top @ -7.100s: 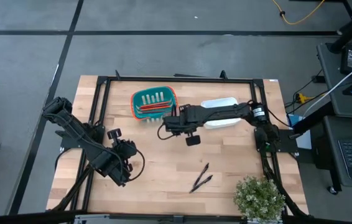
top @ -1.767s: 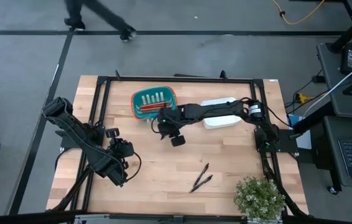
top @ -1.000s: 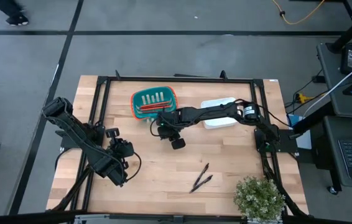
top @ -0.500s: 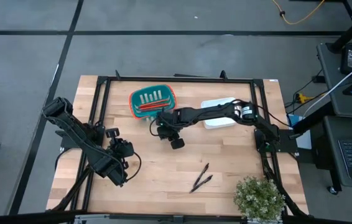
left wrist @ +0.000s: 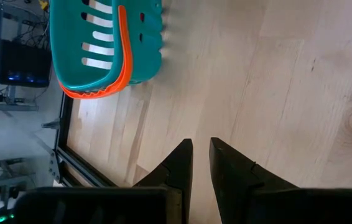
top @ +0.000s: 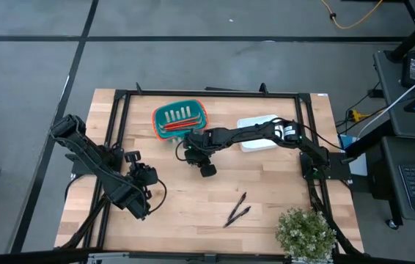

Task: Sort pens & pencils
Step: Put the black pen into the white bin

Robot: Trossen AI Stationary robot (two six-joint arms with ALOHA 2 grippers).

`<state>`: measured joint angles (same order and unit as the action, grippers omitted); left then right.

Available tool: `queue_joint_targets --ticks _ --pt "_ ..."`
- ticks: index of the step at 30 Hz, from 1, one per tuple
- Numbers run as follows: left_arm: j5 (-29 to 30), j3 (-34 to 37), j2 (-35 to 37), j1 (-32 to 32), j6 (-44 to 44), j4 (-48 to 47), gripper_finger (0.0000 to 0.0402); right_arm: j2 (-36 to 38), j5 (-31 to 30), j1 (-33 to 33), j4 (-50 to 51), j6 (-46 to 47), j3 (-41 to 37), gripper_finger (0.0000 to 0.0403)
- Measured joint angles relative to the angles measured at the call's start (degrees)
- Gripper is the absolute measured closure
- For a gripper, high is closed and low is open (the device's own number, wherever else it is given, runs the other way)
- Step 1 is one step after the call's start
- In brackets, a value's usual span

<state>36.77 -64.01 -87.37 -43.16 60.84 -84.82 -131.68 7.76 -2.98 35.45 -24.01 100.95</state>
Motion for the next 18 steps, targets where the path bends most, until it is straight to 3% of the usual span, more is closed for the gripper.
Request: queue_joint_targets --ticks 11,18 --pt "0.0 0.0 0.0 0.0 0.1 0.1 0.0352 0.1 0.3 0.2 0.7 1.3 0.0 0.0353" --pt "0.0 0.0 0.0 0.0 0.3 0.2 0.0352 0.1 4.1 0.2 1.0 2.9 0.0 0.0361"
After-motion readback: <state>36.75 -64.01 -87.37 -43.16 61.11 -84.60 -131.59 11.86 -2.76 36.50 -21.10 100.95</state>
